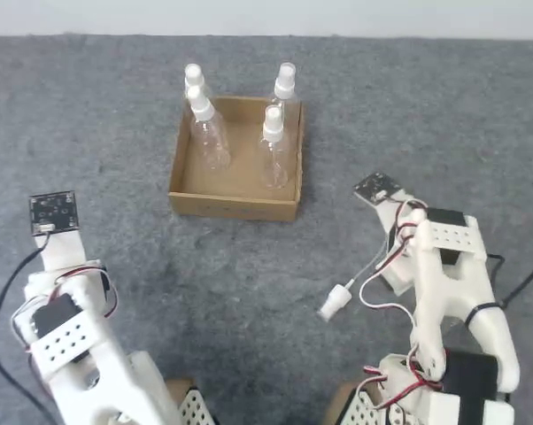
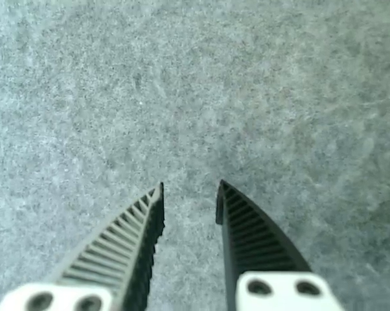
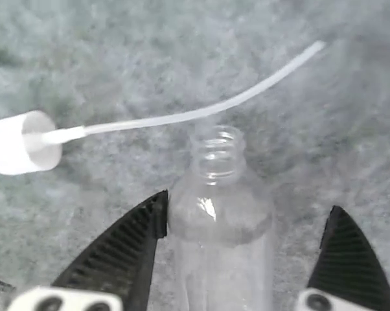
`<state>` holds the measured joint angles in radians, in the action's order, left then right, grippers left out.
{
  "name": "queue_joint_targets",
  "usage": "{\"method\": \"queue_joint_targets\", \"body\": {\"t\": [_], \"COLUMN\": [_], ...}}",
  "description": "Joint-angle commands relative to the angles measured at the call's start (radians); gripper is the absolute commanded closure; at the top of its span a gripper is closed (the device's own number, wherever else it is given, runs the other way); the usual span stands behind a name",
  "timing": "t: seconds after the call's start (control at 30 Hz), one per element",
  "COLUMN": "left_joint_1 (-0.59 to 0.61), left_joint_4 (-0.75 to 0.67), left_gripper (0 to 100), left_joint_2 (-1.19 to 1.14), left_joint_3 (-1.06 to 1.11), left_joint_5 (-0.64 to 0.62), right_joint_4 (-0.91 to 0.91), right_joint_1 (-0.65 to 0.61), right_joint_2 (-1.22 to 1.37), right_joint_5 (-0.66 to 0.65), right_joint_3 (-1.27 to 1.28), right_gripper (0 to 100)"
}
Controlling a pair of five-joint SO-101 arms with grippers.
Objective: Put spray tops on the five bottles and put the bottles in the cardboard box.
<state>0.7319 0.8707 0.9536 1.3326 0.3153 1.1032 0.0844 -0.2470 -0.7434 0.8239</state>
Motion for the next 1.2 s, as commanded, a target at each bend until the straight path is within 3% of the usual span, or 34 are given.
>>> {"method": "queue_joint_targets", "body": {"t": [0.0, 0.13, 0.23, 0.5, 0.7, 1.17], "left_joint_1": [0.0, 0.0, 0.0, -0.002, -0.002, -0.066], "left_joint_4": [-0.025, -0.026, -0.026, -0.026, -0.026, -0.02], "left_gripper": [88, 88, 88, 88, 88, 88], "left_joint_2": [0.031, 0.031, 0.031, 0.031, 0.031, 0.031], "left_joint_3": [-0.01, -0.01, -0.01, -0.01, -0.013, -0.018], "left_joint_5": [-0.003, -0.003, -0.003, -0.003, -0.003, -0.009], "right_joint_4": [-0.015, -0.005, 0.059, 0.271, 0.441, 0.444], "right_joint_1": [0.024, 0.016, 0.012, -0.058, -0.113, -0.101], "right_joint_2": [-0.007, -0.008, -0.008, -0.008, -0.01, -0.392], "right_joint_5": [-0.015, -0.015, -0.015, -0.003, 0.19, 0.417], "right_joint_3": [-0.075, -0.075, -0.101, -0.235, -0.37, -0.374], "right_gripper": [79.1, 94.0, 97.8, 98.2, 98.2, 98.2]}}
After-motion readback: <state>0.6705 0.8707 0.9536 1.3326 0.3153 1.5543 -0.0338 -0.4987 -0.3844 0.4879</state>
